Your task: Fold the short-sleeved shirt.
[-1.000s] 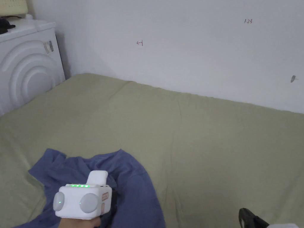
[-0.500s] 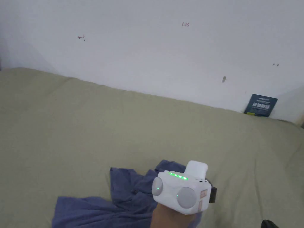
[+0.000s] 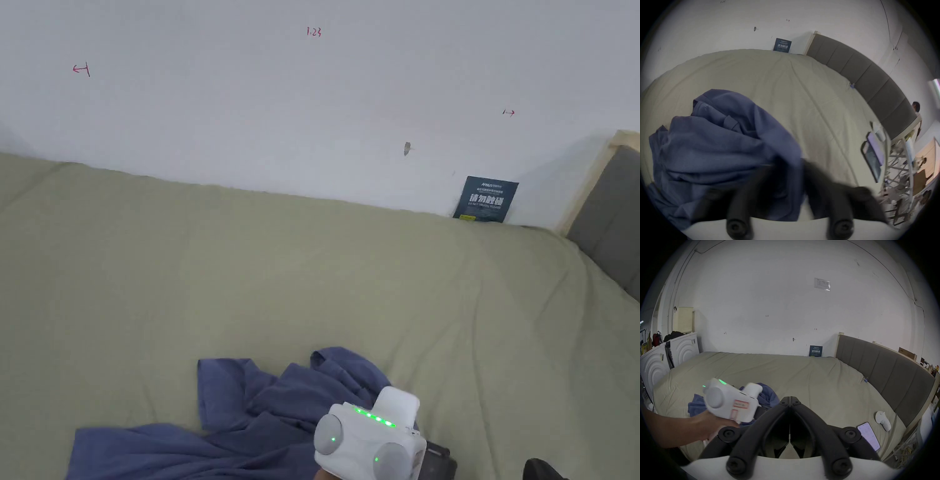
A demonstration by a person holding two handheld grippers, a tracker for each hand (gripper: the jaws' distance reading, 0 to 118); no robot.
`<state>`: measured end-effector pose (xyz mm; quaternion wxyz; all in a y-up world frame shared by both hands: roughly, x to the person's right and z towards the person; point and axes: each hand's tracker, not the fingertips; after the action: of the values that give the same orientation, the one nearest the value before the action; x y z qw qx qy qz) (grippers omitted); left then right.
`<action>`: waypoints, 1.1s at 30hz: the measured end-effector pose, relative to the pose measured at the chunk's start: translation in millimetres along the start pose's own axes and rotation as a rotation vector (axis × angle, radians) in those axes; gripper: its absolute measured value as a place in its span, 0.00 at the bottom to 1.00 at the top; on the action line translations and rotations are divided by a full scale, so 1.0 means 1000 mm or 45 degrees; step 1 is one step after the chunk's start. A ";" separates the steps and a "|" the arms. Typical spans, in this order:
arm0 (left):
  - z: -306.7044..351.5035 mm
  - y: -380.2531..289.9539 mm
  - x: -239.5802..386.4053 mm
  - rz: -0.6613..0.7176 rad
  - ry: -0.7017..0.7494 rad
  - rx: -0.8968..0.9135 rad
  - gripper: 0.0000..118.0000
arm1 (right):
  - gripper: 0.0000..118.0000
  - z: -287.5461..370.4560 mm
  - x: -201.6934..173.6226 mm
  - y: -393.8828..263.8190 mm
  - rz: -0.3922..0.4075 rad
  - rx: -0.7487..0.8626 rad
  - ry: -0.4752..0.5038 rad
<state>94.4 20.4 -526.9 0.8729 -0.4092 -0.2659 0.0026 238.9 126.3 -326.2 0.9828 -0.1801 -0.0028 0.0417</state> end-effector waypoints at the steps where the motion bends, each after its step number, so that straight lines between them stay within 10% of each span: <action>1: 0.020 0.001 -0.002 0.028 -0.035 0.063 0.99 | 0.00 0.003 -0.002 0.000 0.008 0.004 0.005; 8: 0.137 -0.067 -0.046 -0.015 0.145 0.196 0.86 | 0.00 0.023 -0.020 -0.006 -0.024 0.026 0.082; 9: 0.151 -0.079 -0.060 0.005 0.167 0.186 0.59 | 0.00 0.025 -0.025 -0.008 -0.026 0.024 0.097; 10: 0.163 -0.089 -0.073 0.016 0.201 0.159 0.04 | 0.00 0.027 -0.029 -0.010 -0.028 0.024 0.114; 18: 0.209 -0.079 -0.227 0.359 0.501 -0.062 0.02 | 0.00 0.024 -0.051 -0.019 -0.039 -0.004 0.207; 21: 0.193 -0.067 -0.295 0.675 0.389 -0.290 0.06 | 0.00 0.022 -0.054 -0.021 -0.038 -0.020 0.224; 24: 0.173 -0.056 -0.326 0.651 0.499 -0.460 0.91 | 0.00 0.021 -0.053 -0.023 -0.036 -0.031 0.224; 25: 0.167 -0.055 -0.329 0.614 0.564 -0.477 1.00 | 0.00 0.021 -0.053 -0.024 -0.036 -0.033 0.216; 33: 0.145 -0.059 -0.330 0.716 0.559 -0.445 1.00 | 0.00 0.014 -0.038 -0.031 -0.064 -0.080 0.174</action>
<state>-269.5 11.6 -561.6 0.7915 -0.5991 0.0530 0.1088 202.9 99.0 -301.8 0.9752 -0.2134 0.0584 0.0044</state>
